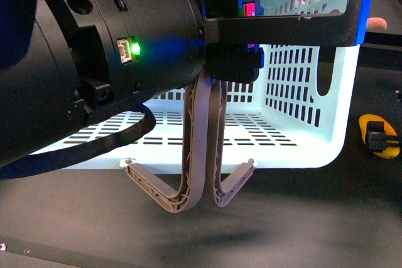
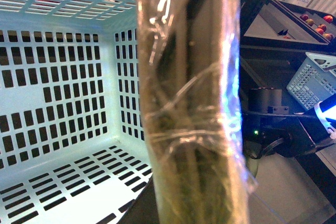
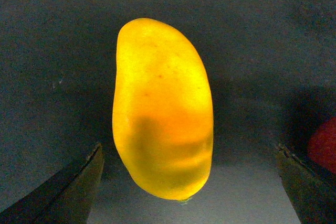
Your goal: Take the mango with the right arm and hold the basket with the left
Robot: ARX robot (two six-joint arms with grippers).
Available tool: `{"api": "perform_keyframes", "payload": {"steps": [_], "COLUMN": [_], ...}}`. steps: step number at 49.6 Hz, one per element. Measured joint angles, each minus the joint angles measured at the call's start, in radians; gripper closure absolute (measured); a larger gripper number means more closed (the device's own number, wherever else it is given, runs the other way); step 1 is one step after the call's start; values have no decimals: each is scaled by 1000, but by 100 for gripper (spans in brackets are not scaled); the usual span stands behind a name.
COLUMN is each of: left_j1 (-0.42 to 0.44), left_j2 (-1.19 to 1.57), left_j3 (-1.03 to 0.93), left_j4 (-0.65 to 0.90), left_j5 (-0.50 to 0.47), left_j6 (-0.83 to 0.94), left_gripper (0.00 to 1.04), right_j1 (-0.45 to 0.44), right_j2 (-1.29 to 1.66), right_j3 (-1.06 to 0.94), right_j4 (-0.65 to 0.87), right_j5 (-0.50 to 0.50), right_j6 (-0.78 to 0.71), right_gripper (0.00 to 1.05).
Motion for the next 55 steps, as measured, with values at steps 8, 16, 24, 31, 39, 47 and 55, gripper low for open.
{"api": "perform_keyframes", "payload": {"steps": [8, 16, 24, 31, 39, 47, 55], "left_j1": [0, 0, 0, 0, 0, 0, 0], "left_j2": [0, 0, 0, 0, 0, 0, 0], "left_j3": [0, 0, 0, 0, 0, 0, 0], "left_j4": [0, 0, 0, 0, 0, 0, 0], "left_j5": [0, 0, -1, 0, 0, 0, 0], "left_j6": [0, 0, 0, 0, 0, 0, 0], "left_gripper": [96, 96, 96, 96, 96, 96, 96], "right_j1": [4, 7, 10, 16, 28, 38, 39], "right_j2": [25, 48, 62, 73, 85, 95, 97], "right_j3": [30, 64, 85, 102, 114, 131, 133], "right_j4": [-15, -34, -47, -54, -67, -82, -85], "right_j5": [8, 14, 21, 27, 34, 38, 52], "right_j6": [0, 1, 3, 5, 8, 19, 44], "right_gripper": [8, 8, 8, 8, 8, 8, 8]}}
